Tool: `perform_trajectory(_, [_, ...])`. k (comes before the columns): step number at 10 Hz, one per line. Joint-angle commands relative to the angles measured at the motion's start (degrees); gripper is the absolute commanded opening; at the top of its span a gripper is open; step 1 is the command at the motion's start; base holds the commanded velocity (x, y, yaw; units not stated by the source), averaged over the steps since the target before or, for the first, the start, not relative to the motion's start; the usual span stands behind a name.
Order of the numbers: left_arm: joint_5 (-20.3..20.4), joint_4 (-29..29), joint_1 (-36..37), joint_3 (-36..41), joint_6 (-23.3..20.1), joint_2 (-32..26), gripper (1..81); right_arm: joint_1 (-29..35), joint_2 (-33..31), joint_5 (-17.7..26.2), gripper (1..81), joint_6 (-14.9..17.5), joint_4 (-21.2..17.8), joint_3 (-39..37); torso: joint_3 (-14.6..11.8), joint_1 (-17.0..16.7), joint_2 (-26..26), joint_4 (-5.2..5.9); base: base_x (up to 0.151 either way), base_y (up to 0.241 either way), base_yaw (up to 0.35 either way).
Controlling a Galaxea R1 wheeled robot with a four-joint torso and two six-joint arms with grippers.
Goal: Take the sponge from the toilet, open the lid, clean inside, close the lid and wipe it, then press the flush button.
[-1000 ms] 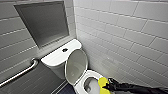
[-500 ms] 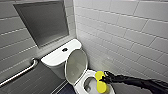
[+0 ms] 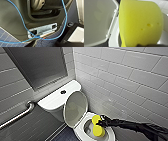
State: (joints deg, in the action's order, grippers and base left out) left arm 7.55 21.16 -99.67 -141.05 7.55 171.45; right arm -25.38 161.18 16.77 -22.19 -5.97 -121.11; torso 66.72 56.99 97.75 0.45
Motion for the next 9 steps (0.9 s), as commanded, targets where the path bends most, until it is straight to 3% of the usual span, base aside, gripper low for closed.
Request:
perform_trajectory(1, [-4.5,-0.2,-3.0,0.7,-0.2,0.5,81.1,9.5,4.2,-1.0,1.0,-4.3,-1.7,-5.9,0.0,0.0,0.0,0.00,0.000,0.000,0.000])
perform_trajectory(4, [-4.5,-0.2,-3.3,0.7,0.0,0.5,81.1,10.1,10.8,-3.6,1.0,-8.5,-1.8,-16.2,0.0,0.0,0.0,0.00,0.000,0.000,0.000])
perform_trajectory(7, [-4.5,-0.3,-3.7,0.8,0.2,0.1,81.1,9.2,13.2,-6.4,1.0,-12.5,-2.0,-18.0,0.0,0.0,0.0,0.00,0.000,0.000,0.000])
perform_trajectory(9, [-4.5,-0.7,-4.3,0.8,0.2,0.0,81.1,7.1,12.6,-8.8,1.0,-12.7,-2.0,-18.7,0.0,0.0,0.0,0.00,0.000,0.000,0.000])
